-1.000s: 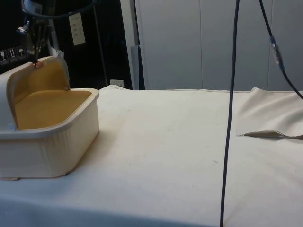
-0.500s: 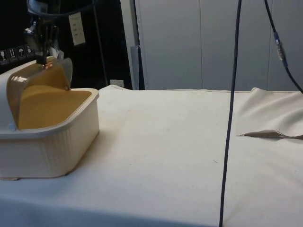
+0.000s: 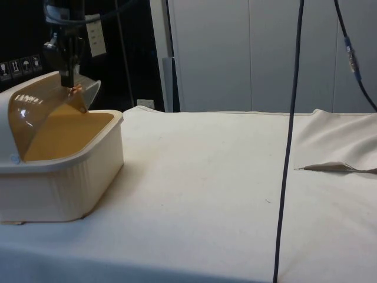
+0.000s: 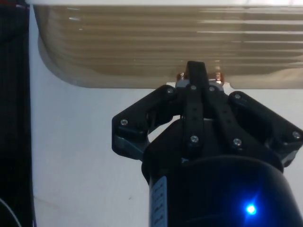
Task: Open the lid, then close it.
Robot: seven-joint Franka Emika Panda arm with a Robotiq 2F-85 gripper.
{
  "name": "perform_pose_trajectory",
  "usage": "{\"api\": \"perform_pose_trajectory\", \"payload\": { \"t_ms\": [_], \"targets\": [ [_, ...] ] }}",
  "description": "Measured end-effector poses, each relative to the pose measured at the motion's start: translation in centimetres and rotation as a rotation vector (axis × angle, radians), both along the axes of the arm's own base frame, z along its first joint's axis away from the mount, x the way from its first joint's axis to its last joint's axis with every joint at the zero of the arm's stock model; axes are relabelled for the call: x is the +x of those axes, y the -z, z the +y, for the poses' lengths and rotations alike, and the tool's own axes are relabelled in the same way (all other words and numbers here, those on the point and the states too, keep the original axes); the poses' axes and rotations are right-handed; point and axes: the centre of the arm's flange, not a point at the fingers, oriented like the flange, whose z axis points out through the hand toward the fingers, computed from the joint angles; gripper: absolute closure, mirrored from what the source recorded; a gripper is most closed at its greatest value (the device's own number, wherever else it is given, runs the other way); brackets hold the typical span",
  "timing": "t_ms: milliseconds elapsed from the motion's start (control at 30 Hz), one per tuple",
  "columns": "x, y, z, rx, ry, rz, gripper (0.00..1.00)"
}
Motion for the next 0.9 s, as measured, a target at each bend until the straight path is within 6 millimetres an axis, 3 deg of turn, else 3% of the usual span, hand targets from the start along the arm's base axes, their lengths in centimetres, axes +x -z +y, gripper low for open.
{"api": "perform_pose_trajectory", "payload": {
  "t_ms": [900],
  "targets": [
    [-2.1, 3.5, 0.0, -0.015, 0.003, 0.196, 1.0]
  ]
}}
